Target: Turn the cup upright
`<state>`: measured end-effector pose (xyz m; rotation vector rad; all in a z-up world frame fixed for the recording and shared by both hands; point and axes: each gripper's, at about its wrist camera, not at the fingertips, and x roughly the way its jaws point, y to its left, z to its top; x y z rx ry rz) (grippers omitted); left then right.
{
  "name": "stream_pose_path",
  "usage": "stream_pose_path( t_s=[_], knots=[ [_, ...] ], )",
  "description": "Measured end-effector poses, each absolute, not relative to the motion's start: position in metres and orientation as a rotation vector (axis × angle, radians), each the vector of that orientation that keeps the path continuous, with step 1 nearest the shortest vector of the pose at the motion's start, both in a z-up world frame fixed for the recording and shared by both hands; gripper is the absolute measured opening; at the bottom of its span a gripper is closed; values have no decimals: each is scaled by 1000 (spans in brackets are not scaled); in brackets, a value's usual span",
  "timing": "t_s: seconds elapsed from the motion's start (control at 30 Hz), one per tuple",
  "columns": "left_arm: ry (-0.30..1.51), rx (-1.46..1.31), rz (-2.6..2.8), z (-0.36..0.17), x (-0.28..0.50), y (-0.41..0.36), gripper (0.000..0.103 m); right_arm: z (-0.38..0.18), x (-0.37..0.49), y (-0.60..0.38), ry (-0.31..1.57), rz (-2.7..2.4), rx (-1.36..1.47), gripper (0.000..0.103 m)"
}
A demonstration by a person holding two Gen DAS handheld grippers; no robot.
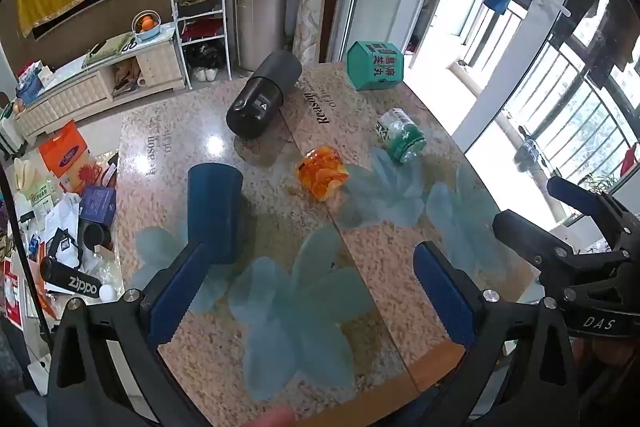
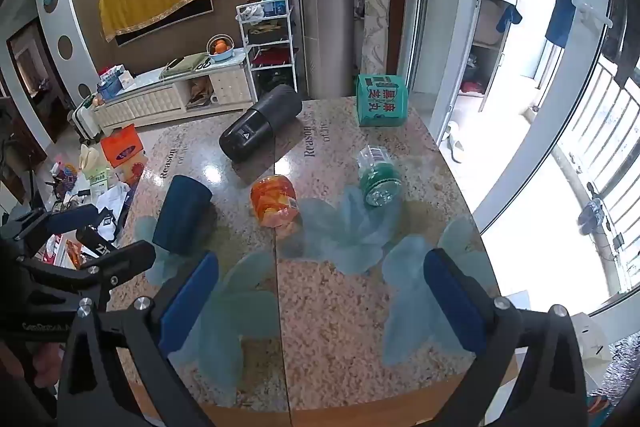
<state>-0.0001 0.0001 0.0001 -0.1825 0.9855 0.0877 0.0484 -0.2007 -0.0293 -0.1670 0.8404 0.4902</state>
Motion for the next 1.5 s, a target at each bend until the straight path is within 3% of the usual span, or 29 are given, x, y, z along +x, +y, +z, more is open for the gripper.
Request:
stream_pose_path(
  t_s=[1.5],
  knots=[
    [976, -173, 100, 5, 1, 9, 103, -33, 47, -194, 836, 510, -137, 103]
  ],
)
